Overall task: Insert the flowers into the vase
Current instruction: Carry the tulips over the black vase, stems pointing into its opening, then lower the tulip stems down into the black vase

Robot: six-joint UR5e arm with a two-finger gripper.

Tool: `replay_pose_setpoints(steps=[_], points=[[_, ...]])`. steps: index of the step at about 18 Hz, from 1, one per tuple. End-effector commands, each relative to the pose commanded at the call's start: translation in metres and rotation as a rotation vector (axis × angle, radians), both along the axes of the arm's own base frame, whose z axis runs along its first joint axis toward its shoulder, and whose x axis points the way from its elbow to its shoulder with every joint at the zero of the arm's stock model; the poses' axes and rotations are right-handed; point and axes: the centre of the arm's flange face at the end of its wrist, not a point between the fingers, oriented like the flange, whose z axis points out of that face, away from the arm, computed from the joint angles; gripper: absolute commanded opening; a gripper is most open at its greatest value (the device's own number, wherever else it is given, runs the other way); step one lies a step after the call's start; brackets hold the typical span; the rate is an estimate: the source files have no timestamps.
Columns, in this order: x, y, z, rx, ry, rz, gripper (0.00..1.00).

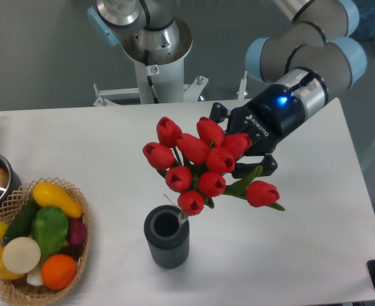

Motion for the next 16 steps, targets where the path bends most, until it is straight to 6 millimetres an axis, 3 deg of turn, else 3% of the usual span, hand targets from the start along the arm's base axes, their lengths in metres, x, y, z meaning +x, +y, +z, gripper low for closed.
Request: replay_pose_setpoints(steps=[16], points=[[0.0006,0.0008,-0.0031,0.007,0.014,0.000,0.08]])
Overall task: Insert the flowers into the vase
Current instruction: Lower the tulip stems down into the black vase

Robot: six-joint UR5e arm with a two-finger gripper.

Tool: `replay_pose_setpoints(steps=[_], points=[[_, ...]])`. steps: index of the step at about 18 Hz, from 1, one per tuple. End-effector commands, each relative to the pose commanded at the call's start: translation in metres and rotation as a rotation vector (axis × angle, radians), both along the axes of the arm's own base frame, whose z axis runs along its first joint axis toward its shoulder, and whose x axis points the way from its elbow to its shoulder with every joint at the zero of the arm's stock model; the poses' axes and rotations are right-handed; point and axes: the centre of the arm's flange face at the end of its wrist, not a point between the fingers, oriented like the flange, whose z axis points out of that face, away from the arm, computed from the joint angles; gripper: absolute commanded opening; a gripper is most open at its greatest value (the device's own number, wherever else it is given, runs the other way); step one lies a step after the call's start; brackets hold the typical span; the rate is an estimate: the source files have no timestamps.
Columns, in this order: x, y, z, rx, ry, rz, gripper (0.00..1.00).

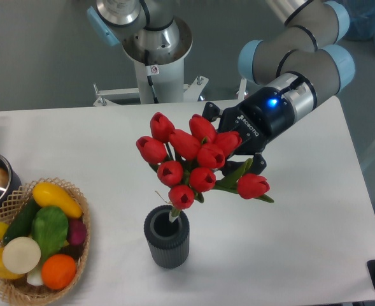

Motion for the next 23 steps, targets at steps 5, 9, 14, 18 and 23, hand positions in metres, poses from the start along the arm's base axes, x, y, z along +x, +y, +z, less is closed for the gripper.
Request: replay_pose_setpoints(steps=[5,9,14,18,23], points=[[0.001,0.001,-0.001,-0.001,-0.001,-0.002,0.08],[0.002,0.000,-0.003,-0.003,-0.007,-0.002,0.09],[0.006,0.002,-0.009,0.000,0.005,-0.005,0.09],[0.008,0.010,-0.017,0.006,0.024,-0.014,0.09],[0.008,0.013,-0.031,0.005,0.028,-0.016,0.10]])
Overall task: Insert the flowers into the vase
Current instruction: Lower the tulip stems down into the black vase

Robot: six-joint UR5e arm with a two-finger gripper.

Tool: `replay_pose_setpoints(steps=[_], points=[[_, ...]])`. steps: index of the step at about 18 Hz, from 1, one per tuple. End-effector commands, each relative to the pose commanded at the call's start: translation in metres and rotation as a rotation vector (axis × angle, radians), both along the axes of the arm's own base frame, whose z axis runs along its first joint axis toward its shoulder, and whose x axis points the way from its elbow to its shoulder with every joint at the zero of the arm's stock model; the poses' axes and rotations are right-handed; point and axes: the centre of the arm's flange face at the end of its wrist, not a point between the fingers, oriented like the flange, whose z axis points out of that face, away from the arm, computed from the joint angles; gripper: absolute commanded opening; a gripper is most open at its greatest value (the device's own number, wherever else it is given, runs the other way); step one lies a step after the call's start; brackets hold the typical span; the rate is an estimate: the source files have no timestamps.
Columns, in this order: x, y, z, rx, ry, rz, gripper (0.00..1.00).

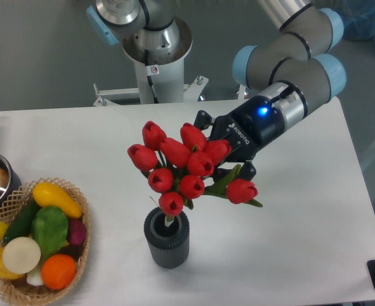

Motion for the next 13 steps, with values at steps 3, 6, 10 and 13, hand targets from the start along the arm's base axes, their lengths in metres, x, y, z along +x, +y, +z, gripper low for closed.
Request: replay_pose_setpoints(steps=[3,6,10,13], points=[[0.001,0.000,-0.007,-0.006,-0.009,-0.001,0.10],[0.003,0.000,-0.016,-0.002,0.004,0.002,0.11],[0.007,-0.002,-0.037,-0.021,0.012,0.011,0.11],[0.022,0.009,-0.068,-0.053,0.024,-0.005,0.14]])
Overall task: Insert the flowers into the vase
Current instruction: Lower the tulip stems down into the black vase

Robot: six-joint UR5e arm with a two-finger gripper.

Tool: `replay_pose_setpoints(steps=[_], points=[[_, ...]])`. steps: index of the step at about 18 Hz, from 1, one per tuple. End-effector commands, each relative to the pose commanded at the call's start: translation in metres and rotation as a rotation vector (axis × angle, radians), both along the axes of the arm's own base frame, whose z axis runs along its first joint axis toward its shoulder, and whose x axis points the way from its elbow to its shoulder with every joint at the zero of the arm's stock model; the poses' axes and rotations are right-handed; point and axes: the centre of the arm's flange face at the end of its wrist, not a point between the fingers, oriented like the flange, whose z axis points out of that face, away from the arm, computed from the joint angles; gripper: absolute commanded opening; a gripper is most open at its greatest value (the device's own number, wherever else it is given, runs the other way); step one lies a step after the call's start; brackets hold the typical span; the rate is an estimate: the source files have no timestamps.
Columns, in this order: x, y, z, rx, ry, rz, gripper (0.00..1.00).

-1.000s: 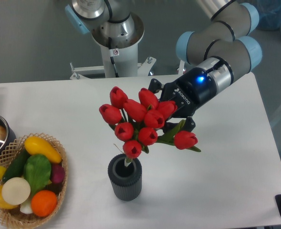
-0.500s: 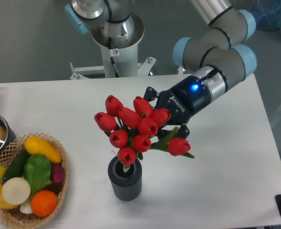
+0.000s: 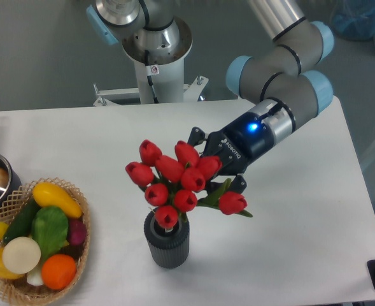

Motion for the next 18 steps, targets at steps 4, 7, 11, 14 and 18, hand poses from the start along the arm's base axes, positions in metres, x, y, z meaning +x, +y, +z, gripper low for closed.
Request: replay_pose_setpoints(steps=[4,7,11,14,18], points=[[0.017,0.007,-0.032,-0.031,0.034,-0.014,0.15],[0.019,0.006,-0.036,-0.036,0.028,-0.014,0.15],[0.022,0.003,-0.044,-0.046,0.015,-0.014,0.17],[0.025,0.001,-0.047,-0.051,0.005,-0.013,0.18],[0.026,-0.001,-0.051,-0.055,-0.002,-0.012,0.19]])
